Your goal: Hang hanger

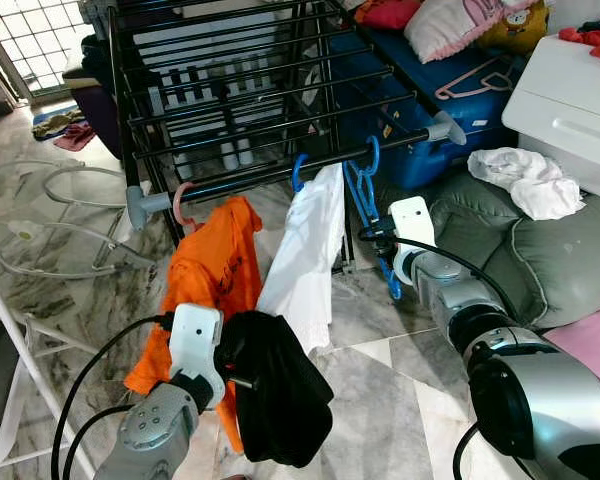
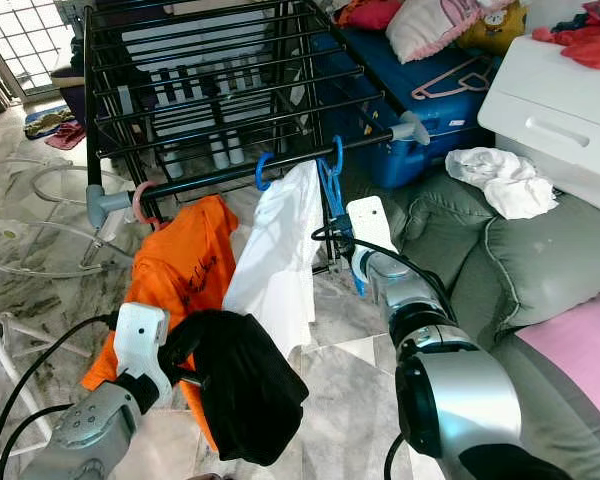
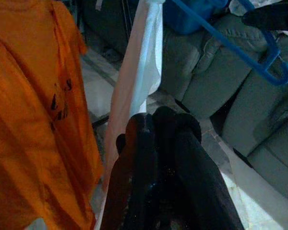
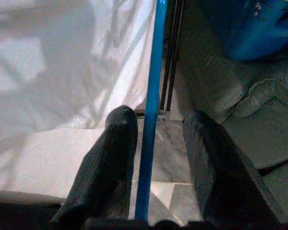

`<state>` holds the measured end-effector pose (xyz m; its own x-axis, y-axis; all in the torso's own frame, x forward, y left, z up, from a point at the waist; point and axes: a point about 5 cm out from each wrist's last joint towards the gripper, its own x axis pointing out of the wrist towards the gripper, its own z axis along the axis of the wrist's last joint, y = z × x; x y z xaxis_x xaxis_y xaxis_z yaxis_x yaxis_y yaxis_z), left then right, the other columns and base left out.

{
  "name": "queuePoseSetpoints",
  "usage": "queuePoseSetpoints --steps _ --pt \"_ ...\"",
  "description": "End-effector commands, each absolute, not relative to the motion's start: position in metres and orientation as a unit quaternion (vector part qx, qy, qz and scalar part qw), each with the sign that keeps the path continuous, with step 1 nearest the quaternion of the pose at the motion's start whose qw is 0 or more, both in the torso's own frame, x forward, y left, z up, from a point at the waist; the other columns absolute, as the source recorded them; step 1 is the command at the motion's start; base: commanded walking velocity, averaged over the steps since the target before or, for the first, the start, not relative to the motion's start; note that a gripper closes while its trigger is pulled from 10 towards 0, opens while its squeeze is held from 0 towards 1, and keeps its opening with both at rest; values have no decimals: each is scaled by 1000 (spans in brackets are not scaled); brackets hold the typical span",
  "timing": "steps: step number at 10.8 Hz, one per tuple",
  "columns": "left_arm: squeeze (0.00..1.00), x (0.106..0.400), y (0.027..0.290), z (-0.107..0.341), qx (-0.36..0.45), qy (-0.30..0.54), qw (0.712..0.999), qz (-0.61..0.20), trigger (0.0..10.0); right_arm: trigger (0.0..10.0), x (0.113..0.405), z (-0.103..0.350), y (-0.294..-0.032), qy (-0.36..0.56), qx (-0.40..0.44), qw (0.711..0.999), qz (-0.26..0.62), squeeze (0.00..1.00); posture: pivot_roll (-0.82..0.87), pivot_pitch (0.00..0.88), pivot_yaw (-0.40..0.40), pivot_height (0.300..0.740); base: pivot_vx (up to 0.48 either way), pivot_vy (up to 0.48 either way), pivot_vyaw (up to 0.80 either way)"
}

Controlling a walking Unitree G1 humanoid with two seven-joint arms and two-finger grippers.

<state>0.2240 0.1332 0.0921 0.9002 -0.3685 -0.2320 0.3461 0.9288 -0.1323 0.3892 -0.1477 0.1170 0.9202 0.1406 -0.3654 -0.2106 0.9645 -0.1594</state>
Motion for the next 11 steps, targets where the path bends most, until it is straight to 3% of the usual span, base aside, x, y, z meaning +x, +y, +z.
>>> queuePoseSetpoints --steps 1,2,11 --pt "0 224 135 99 -40 116 975 -183 10000 1176 392 122 -144 180 -90 975 94 0 220 76 24 740 0 0 0" --pt "0 222 135 98 -40 119 975 -186 10000 0 391 119 -144 185 -84 974 95 0 220 79 26 740 0 0 0" --pt "0 227 126 92 -44 127 971 -196 10000 0 392 124 -162 176 -113 975 76 0 176 46 28 740 0 0 0"
